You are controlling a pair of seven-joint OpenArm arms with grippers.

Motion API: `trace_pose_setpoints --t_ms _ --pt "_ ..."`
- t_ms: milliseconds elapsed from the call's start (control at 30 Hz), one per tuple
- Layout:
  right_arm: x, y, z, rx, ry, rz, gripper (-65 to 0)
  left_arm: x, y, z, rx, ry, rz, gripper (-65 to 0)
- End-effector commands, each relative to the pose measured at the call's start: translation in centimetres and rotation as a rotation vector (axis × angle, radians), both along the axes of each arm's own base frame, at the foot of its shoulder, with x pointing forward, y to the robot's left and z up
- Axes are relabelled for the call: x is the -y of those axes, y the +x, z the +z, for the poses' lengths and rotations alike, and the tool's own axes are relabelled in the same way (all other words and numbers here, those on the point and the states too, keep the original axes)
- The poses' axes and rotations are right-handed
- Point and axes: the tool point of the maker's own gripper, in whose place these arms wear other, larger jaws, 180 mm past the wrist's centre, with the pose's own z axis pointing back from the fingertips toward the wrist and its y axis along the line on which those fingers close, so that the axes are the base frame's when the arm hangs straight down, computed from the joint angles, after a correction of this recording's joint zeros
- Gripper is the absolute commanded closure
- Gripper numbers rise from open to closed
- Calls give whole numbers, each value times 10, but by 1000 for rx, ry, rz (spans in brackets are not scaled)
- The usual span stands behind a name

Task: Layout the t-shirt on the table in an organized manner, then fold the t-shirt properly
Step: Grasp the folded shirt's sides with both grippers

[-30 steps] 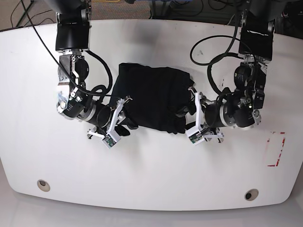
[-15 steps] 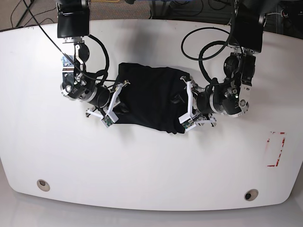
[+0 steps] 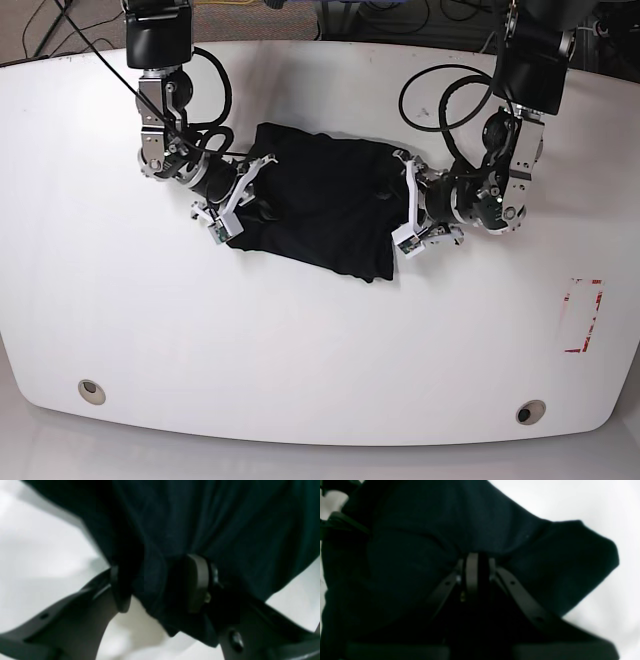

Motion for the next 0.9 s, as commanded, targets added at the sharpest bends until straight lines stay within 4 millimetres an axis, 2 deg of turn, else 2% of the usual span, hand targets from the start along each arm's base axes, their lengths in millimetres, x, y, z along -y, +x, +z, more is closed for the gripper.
trace_pose_setpoints --t_ms 0,67,200,300,433,500,633,767,867 --pt "4 8 13 40 -31 12 -46 -4 17 14 49 22 0 -300" --pt "2 12 28 76 -44 25 -46 -3 21 22 74 18 -4 -300" --pt "11 17 60 123 -134 33 -48 -2 29 41 135 9 -1 -300" --pt "19 16 78 135 -209 36 -48 -8 33 51 156 30 7 -300" --pt "17 12 104 168 -283 46 -48 -18 37 59 166 58 30 -300" --pt "19 6 110 171 -312 45 -48 -18 39 65 184 54 33 -300" --pt "9 -7 115 161 -313 47 -48 -18 41 71 205 50 35 -300" --pt "-2 -20 102 109 -285 49 -48 -20 40 70 202 49 41 -300" --pt "-9 -31 84 51 -254 56 -48 -21 40 70 201 50 43 -300"
